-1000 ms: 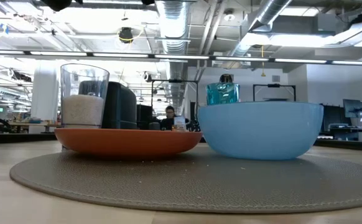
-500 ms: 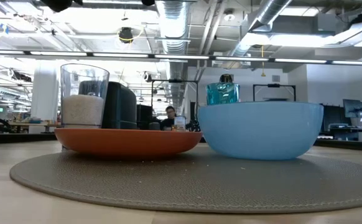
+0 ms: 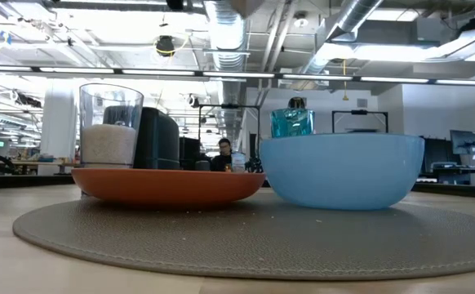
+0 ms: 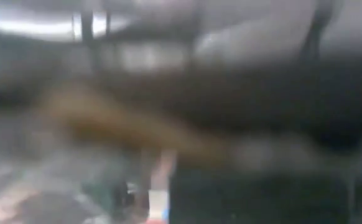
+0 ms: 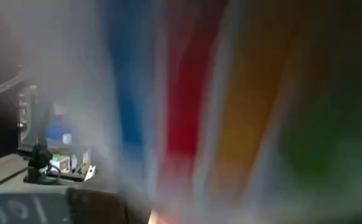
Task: Arrange a breakfast setting
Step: Pour the cereal from the cereal box into the bowl
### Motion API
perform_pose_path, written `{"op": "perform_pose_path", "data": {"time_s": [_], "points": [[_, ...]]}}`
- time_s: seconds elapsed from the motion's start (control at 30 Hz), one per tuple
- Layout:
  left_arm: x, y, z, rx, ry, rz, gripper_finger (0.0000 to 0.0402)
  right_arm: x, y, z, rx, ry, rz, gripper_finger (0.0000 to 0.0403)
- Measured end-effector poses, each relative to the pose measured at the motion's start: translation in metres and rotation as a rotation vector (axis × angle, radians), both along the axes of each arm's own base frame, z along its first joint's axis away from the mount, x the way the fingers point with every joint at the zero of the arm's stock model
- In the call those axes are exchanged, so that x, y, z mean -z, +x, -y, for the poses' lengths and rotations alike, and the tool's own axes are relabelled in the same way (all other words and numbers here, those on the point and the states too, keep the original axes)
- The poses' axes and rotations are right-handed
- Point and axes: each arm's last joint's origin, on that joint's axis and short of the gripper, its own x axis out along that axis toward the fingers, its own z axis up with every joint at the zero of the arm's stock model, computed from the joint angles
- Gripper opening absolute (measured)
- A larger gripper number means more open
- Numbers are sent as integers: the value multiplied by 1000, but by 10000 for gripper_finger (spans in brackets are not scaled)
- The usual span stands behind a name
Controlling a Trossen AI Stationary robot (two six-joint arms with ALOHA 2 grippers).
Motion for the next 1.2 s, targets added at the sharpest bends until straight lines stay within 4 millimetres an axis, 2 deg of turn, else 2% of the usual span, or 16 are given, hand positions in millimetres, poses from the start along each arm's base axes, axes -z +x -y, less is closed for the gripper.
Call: {"op": "perform_pose_path", "data": {"time_s": [0.2, 0.47, 0.6, 0.87, 1.2], "points": [[-9, -20, -2, -5, -7, -56, 156, 6, -15, 1, -2, 4, -111, 258], [-14, -34, -4, 4, -27, -92, 148, 16, -19, 1, 1, 10, -222, 259], [-15, -36, -4, 8, -34, -81, 142, 15, -19, 1, 1, 11, -209, 258], [-16, -35, -3, 22, -21, -68, 139, 20, -5, 0, -2, 10, -232, 245], [-31, -61, -7, 0, -21, -44, 138, 10, -29, 1, -12, 43, -182, 240]]}}
